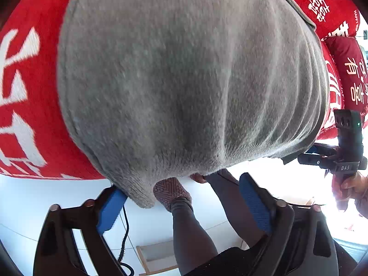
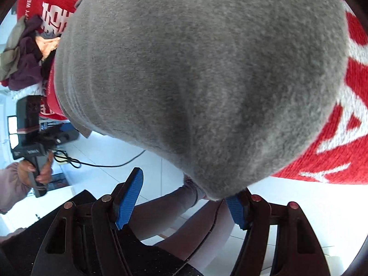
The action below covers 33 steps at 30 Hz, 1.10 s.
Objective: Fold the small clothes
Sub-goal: 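Carry the held hem over toward the collar with both grippers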
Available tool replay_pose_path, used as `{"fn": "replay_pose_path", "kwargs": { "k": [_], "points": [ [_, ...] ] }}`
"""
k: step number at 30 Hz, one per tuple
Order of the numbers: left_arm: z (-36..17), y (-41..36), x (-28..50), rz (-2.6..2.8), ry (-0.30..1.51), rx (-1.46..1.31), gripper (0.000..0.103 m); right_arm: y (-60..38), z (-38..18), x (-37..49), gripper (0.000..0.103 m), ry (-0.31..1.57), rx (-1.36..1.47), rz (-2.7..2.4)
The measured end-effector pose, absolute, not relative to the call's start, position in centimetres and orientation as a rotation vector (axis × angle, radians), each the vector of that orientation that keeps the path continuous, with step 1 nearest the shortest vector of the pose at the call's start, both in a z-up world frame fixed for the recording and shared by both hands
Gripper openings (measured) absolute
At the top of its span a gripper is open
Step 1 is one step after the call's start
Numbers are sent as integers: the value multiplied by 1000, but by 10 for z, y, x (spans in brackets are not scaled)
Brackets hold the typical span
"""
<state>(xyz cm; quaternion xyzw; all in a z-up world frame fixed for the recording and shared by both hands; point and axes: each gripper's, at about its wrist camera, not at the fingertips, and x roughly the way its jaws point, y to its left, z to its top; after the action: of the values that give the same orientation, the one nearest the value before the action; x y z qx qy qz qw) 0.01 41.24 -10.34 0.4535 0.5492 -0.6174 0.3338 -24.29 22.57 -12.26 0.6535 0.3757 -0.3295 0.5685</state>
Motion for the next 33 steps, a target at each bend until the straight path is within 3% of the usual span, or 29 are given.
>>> {"fn": "replay_pose_path", "kwargs": {
  "k": [1, 3, 4, 5, 6, 8, 19, 33],
  "points": [
    [-107, 414, -1, -1605, 1444, 1190, 75, 225, -123, -243, 70, 867, 1550, -779],
    [-111, 418, 5, -1596, 1471, 1176, 56, 226, -124, -243, 60, 825, 1590, -792],
    [-111, 420, 9, -1594, 1487, 1165, 51, 226, -125, -244, 44, 795, 1628, -806],
    [-110, 417, 13, -1596, 1494, 1158, 38, 228, -127, -244, 22, 773, 1659, -819],
    [-110, 415, 16, -1596, 1497, 1155, 22, 229, -128, -247, 12, 744, 1701, -838],
    [-108, 412, 21, -1596, 1512, 1150, 11, 231, -125, -250, 12, 687, 1744, -839],
    [-42, 385, 44, -1757, 1570, 1001, 11, 236, -55, -244, 11, 438, 1746, -745],
    [40, 258, 76, -1863, 1475, 731, 11, 169, 32, -289, 11, 138, 1608, -775]
  ]
}}
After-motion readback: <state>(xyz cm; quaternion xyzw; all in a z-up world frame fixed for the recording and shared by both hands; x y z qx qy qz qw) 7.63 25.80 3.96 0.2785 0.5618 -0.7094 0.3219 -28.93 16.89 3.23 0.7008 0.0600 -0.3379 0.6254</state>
